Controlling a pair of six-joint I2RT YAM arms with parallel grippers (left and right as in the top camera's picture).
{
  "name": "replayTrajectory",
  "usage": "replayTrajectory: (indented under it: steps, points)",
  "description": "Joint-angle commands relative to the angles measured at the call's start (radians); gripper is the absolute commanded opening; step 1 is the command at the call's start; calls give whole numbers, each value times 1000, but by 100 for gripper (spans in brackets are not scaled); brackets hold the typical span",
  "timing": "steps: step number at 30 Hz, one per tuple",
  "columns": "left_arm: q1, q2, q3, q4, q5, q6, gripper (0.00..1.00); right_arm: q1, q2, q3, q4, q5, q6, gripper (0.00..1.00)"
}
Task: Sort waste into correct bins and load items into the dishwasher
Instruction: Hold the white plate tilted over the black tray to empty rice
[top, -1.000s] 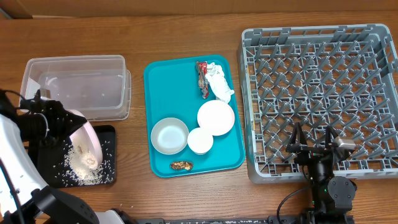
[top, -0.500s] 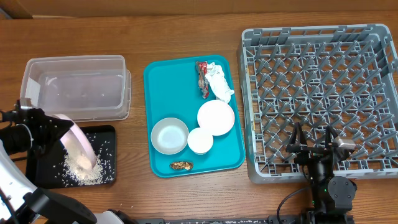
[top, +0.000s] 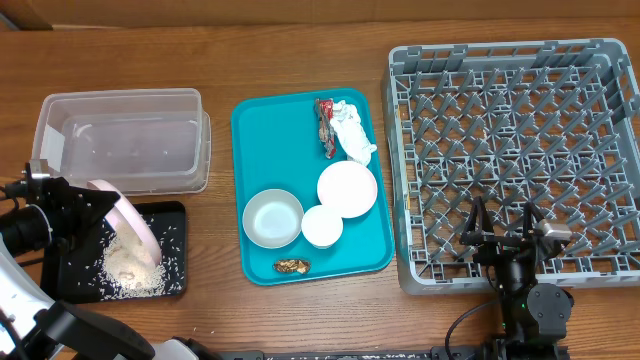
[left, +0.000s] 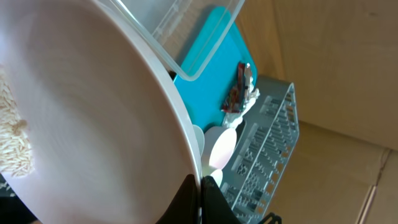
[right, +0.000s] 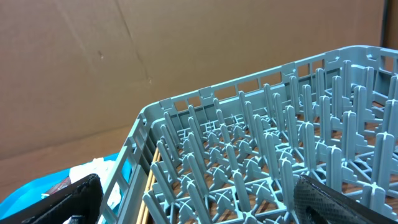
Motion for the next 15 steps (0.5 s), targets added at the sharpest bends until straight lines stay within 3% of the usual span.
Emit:
replayTrajectory:
  steps: [1, 7, 11, 15]
  points:
    - [43, -15, -49, 18, 84, 55, 4, -3, -9, -11, 5, -5, -4, 100]
    - [111, -15, -93, 11, 170, 119, 4, -3, -9, -11, 5, -5, -4, 100]
    - [159, -15, -100, -35, 252, 230, 4, -3, -9, -11, 5, -5, -4, 100]
    - [187, -15, -100, -49, 279, 243, 4, -3, -9, -11, 5, -5, -4, 100]
